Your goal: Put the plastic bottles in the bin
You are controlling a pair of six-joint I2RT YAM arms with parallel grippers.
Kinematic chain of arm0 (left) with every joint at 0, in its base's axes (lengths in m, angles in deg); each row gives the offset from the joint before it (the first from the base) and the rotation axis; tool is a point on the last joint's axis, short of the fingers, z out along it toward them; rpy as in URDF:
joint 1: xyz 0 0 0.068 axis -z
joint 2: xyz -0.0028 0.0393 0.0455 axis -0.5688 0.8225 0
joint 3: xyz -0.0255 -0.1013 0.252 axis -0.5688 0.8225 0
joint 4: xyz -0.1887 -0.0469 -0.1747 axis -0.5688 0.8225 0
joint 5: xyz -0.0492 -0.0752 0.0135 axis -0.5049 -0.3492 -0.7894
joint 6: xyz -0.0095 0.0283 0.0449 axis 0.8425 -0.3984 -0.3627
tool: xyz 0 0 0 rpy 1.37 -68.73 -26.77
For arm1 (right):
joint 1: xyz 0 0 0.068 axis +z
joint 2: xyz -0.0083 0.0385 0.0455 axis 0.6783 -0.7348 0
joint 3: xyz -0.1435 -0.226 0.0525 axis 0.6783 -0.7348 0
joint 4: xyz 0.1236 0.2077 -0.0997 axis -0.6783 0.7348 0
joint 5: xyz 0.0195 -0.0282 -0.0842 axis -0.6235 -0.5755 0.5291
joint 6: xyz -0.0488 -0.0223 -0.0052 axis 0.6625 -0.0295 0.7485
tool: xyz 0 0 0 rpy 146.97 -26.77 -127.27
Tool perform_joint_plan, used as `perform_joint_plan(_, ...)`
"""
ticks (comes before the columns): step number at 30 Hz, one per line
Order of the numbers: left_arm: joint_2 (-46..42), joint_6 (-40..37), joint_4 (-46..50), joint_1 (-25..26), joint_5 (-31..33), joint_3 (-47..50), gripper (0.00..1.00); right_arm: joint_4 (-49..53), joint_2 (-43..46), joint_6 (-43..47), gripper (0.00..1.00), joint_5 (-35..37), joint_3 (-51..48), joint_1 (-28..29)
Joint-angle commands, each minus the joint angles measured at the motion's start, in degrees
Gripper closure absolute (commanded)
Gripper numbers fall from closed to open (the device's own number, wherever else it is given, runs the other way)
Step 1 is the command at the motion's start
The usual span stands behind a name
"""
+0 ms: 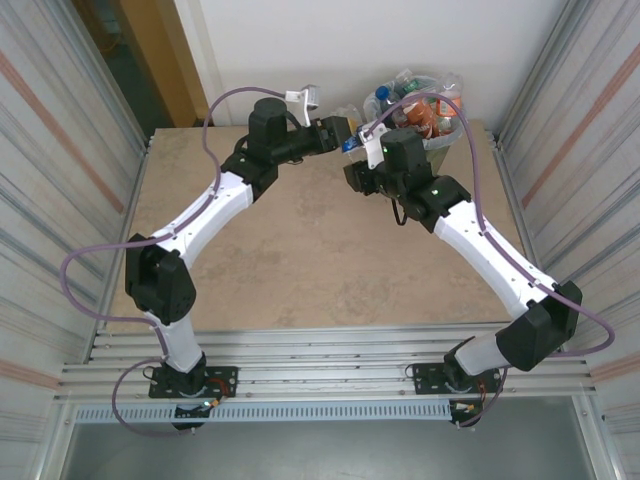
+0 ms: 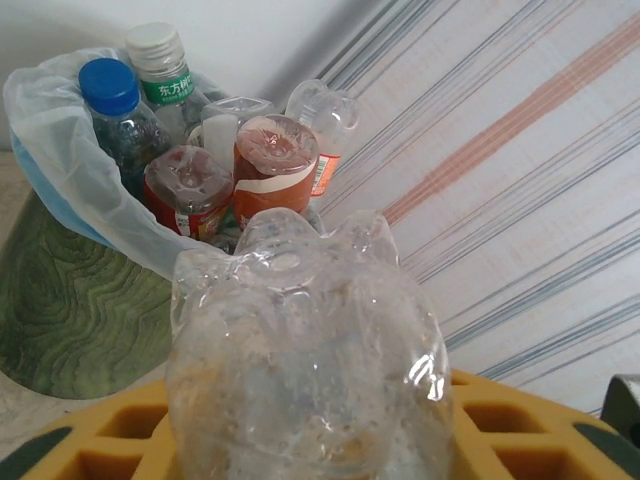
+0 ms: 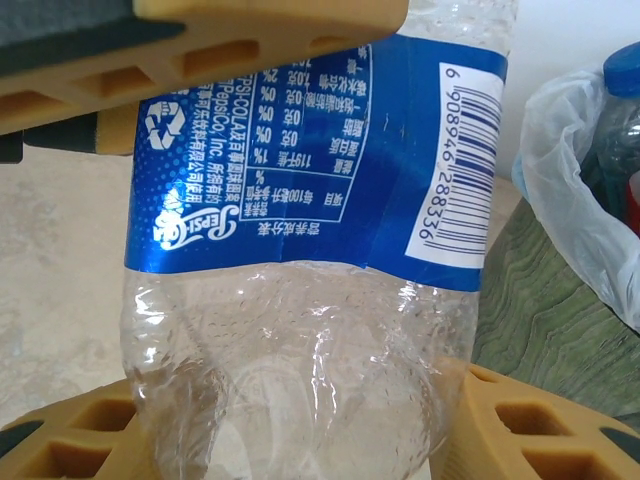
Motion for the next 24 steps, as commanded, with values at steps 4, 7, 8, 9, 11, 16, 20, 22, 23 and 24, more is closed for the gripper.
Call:
perform_joint_plan(4,-1.35,-1.48,-1.61,-1.12,-0.63,2.26,0.75,0.54,1.73,-5.08,0.54,-13.95,1.71,-3.30)
perform_joint_plan(7,-2.11,-0.21,-3.42,-1.92,-1.75,3.82,0.77,0.89,2.28,-8.66,0.37,-23.80,1.99,-6.60)
perform_joint_plan(8,-2.42,0.35,-4.19,-2.17,-2.33,4.35,0.78,0.56,2.41,-10.16,0.33,-26.67,1.78,-7.82)
perform_joint_plan(9,-2.64,0.99,-4.98,-2.50,-3.02,4.80,0.78,-0.24,2.42,-11.86,0.30,-30.07,1.35,-9.62)
perform_joint_plan(11,-2.90,2.20,-6.45,-2.94,-4.42,5.56,0.78,-3.01,2.79,-16.04,0.26,-36.57,-0.15,-12.57)
perform_joint_plan(16,-3.36,5.77,-10.13,-3.51,-7.46,6.87,0.78,-12.19,2.70,-24.44,0.22,-46.74,-4.02,-17.24)
perform_joint_plan(20,-3.03,9.61,-14.32,-3.52,-10.53,7.32,0.78,-12.30,0.85,-25.01,0.19,-47.17,-3.58,-17.24)
perform_joint_plan(22,-3.07,11.61,-16.61,-3.52,-12.05,7.47,0.78,-13.15,-0.18,-25.61,0.19,-47.80,-3.47,-17.28)
perform_joint_plan(23,-3.05,12.30,-17.37,-3.52,-12.53,7.60,0.78,-13.68,-0.62,-25.97,0.19,-48.23,-3.33,-17.24)
perform_joint_plan(24,-3.01,12.99,-18.04,-3.52,-13.02,7.71,0.78,-14.57,-1.07,-26.46,0.19,-48.87,-3.27,-17.27)
